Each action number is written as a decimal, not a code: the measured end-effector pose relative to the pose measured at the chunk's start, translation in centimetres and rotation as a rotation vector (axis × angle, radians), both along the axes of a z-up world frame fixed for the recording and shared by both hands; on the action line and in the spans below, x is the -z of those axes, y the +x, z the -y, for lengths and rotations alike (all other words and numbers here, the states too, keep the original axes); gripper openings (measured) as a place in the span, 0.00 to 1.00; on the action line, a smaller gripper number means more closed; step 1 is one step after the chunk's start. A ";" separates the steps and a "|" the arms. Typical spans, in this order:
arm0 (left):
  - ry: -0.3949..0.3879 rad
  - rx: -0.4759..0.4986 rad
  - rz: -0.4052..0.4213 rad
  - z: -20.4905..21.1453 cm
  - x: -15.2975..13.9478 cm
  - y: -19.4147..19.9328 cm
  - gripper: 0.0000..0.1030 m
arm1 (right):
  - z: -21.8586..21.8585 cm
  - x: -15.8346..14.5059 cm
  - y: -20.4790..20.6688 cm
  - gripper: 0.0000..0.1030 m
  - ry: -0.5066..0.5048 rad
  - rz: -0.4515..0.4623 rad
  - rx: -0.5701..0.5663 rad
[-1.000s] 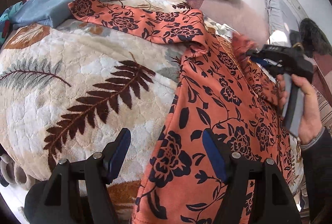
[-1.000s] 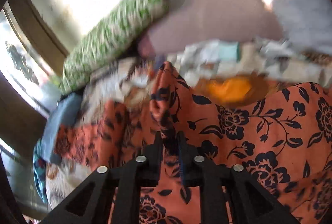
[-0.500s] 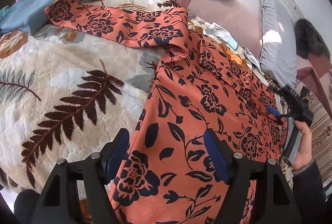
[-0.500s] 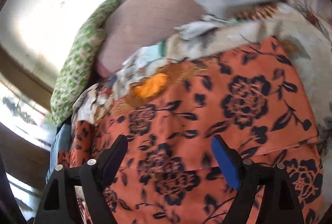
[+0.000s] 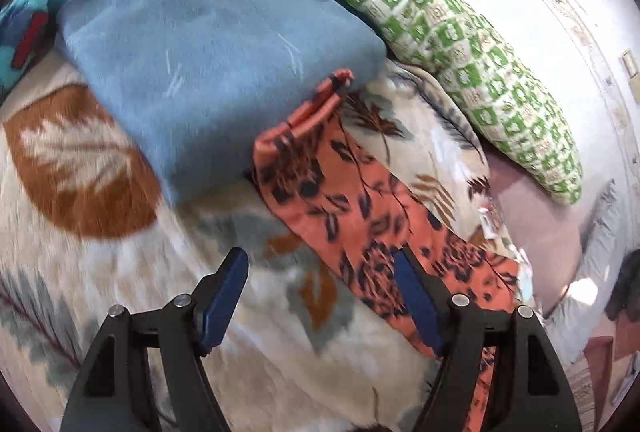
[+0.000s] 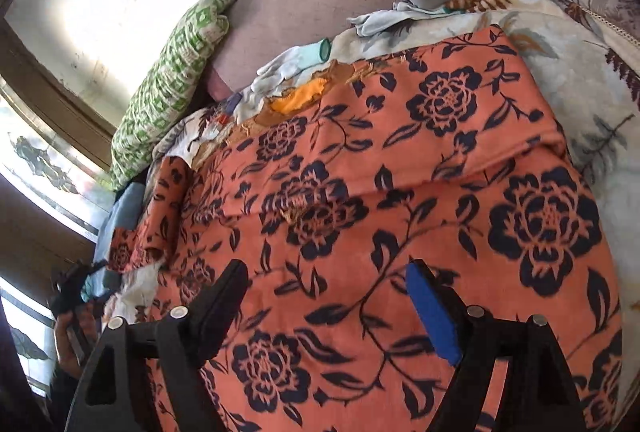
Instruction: Fold small clothes
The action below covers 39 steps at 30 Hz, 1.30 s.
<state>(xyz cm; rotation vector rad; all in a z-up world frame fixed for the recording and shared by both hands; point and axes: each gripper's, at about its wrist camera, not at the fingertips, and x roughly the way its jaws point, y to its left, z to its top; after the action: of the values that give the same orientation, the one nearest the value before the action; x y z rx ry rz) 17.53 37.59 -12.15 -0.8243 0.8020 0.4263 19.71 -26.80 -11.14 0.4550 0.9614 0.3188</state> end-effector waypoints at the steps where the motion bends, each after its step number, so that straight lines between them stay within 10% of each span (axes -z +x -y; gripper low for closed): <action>1: 0.009 -0.005 -0.024 -0.7 0.6 0.7 0.73 | 0.0 0.4 -0.7 0.81 -0.008 -0.008 0.001; 6: 0.003 0.000 -0.002 -1.8 2.3 2.4 0.66 | 0.2 2.4 -2.3 0.81 -0.055 -0.024 0.013; 12: -0.007 -0.011 0.043 -2.8 2.5 3.0 0.29 | -0.3 2.6 -1.7 0.81 -0.086 -0.011 0.005; 20: 0.083 -0.065 -0.015 -3.4 2.2 2.9 0.47 | -0.9 2.8 -2.2 0.82 -0.135 0.050 -0.005; 22: 0.116 -0.056 -0.048 -3.3 1.9 3.4 0.04 | -0.9 2.8 -2.2 0.82 -0.134 0.052 -0.004; 23: 0.124 -0.044 -0.063 -3.0 1.5 3.7 0.04 | -0.9 2.8 -2.2 0.82 -0.130 0.052 -0.005; 30: 0.314 0.116 0.066 5.4 -8.0 5.1 0.03 | -0.4 2.7 -2.2 0.82 -0.099 0.049 -0.013; 39: 0.466 0.503 0.369 28.2 -21.6 7.9 0.03 | 2.3 2.4 -2.6 0.82 0.075 0.054 0.029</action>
<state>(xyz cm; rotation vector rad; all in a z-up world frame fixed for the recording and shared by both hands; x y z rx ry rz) 25.45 9.37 9.43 -0.2342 0.5071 0.0005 17.16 -29.11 -13.51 0.5258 0.8916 0.3399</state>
